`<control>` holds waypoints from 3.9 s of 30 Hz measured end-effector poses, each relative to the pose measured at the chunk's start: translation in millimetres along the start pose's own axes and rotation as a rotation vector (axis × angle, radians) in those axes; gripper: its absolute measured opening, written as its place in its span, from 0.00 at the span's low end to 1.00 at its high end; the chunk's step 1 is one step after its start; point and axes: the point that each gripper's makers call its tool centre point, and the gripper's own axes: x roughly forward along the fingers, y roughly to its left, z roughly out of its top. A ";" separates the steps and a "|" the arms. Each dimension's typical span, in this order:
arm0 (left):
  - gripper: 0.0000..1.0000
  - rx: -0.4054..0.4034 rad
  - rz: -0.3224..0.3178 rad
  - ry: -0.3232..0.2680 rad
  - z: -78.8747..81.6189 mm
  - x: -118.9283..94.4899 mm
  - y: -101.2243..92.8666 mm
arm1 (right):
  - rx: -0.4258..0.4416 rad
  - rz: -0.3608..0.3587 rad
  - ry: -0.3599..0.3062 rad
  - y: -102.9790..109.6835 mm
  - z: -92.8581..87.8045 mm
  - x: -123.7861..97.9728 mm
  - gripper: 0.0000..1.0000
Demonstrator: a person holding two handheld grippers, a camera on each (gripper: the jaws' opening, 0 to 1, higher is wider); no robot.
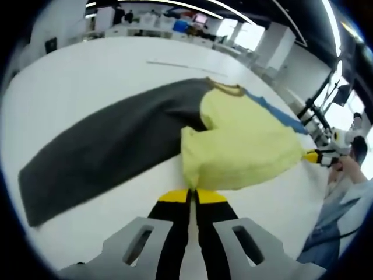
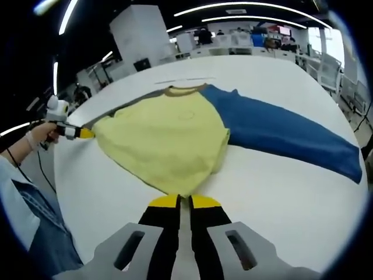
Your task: Fold the garment on the visible template until the final outline fits inside the template.
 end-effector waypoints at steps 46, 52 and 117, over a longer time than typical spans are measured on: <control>0.00 0.015 0.043 0.017 -28.8 -40.3 -23.5 | -0.021 0.033 0.051 9.0 -5.3 -18.6 0.02; 0.00 0.054 0.042 0.013 -19.9 -51.5 -30.5 | -0.079 0.033 0.049 15.3 5.5 -30.9 0.02; 0.00 0.143 0.007 0.049 -37.4 -137.5 -89.7 | -0.241 0.059 0.052 62.0 14.7 -131.5 0.02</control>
